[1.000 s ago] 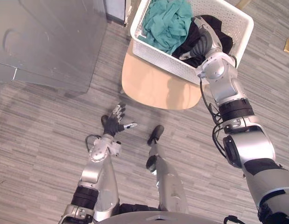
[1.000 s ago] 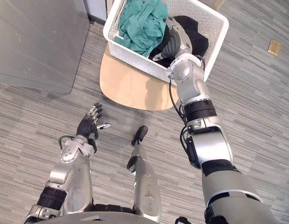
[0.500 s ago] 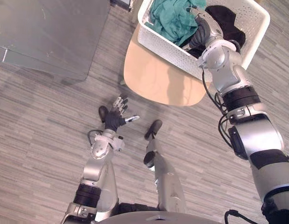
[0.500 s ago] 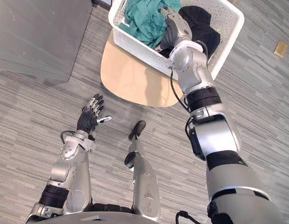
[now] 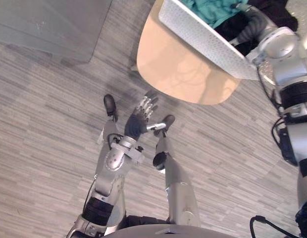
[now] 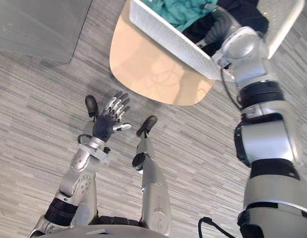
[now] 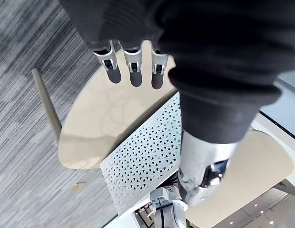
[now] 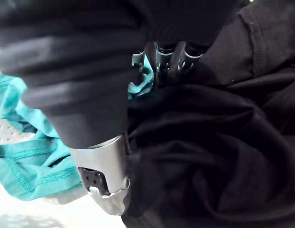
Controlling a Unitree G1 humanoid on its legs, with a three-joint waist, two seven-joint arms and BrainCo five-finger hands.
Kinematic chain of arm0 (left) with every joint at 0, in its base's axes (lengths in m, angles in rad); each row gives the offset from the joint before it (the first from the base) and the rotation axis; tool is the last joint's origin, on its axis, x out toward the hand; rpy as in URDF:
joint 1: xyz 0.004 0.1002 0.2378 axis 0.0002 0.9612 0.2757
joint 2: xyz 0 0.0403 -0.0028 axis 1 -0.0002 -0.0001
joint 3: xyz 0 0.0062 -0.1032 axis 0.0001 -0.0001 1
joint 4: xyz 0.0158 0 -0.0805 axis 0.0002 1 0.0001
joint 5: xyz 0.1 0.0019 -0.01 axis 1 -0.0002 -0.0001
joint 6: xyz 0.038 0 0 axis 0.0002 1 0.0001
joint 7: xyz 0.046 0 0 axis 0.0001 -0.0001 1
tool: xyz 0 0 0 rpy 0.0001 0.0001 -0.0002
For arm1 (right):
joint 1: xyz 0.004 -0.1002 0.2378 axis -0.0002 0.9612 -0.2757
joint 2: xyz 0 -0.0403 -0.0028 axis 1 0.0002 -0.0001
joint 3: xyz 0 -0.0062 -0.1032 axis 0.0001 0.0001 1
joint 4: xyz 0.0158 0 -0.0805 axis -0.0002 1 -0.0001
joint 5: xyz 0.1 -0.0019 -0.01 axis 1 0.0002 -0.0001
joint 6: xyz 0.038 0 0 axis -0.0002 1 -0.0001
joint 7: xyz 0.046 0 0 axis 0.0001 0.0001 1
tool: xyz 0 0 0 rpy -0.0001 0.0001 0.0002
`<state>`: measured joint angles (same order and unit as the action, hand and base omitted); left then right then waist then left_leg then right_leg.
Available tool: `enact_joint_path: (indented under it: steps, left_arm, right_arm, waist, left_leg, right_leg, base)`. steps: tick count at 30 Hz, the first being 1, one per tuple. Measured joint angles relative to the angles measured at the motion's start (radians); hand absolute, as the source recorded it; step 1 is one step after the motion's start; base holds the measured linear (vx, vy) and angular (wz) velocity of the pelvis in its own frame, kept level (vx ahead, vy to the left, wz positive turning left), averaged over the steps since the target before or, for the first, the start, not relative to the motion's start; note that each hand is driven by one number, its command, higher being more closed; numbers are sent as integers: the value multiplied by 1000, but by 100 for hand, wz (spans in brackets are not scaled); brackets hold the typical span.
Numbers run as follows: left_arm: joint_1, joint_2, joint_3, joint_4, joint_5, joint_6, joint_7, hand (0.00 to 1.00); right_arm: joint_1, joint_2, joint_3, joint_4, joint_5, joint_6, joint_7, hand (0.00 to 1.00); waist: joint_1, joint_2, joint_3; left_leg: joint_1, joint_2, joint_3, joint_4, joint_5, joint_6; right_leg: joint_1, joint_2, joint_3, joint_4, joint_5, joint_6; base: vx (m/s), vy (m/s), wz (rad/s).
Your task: Pick up the laundry basket with both hands and put the clothes into the washing machine.
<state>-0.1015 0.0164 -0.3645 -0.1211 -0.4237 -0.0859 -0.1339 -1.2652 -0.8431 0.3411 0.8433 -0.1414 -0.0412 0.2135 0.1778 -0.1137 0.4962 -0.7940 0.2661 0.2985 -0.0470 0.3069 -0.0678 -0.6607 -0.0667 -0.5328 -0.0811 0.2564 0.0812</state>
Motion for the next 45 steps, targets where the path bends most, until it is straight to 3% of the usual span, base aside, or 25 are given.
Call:
enact_joint_path:
  steps: [8, 17, 25, 30, 38, 45]
  left_arm:
    - [22, -62, -11, -1, -61, -16, -13, 0]
    - [19, -63, -27, 14, -78, -24, -23, 0]
    - [-11, -63, -30, 15, -123, -36, -8, 0]
    - [-37, -64, -40, 16, -143, -43, 0, 0]
    - [-56, -63, -78, 16, -143, -43, 6, 0]
    - [-66, -50, -78, 16, -143, -44, 21, 0]
  right_arm:
    - [1, 7, -42, 0, 116, -15, 0, 0]
    - [6, 15, -29, -12, 113, -5, -7, 0]
    - [44, 60, -55, -111, 95, 4, -138, 0]
    - [14, 76, -151, -178, 102, 5, -238, 0]
    - [-61, 97, -153, -147, 98, 5, -260, 0]
    - [-173, 107, -55, -57, 96, 6, -266, 0]
  waist:
    - [7, 4, -2]
    - [19, 51, -26]
    - [33, 52, -27]
    - [33, 52, -27]
    - [39, 52, -27]
    - [37, 52, -27]
  left_leg:
    - [-16, 1, 19, -8, 20, 3]
    - [-1, 2, 28, -7, 20, 3]
    - [3, 29, 19, 88, -20, 5]
    - [-16, 41, 4, 139, -45, 4]
    - [-28, 41, 1, 148, -46, 5]
    - [-37, 37, 1, 131, -42, 5]
  right_leg:
    - [-27, 0, 0, 0, 6, -27]
    - [-17, 1, 3, 0, 7, -36]
    - [24, 11, 4, 1, 1, -54]
    - [32, 19, 1, 1, -2, -58]
    - [30, 19, -3, 1, 4, -63]
    - [16, 19, -6, 1, 4, -63]
  base:
    - [-6, 158, -4]
    - [-16, 171, -1]
    - [-20, 88, -1]
    - [-57, 57, 0]
    - [-35, 68, 1]
    - [-15, 57, 1]
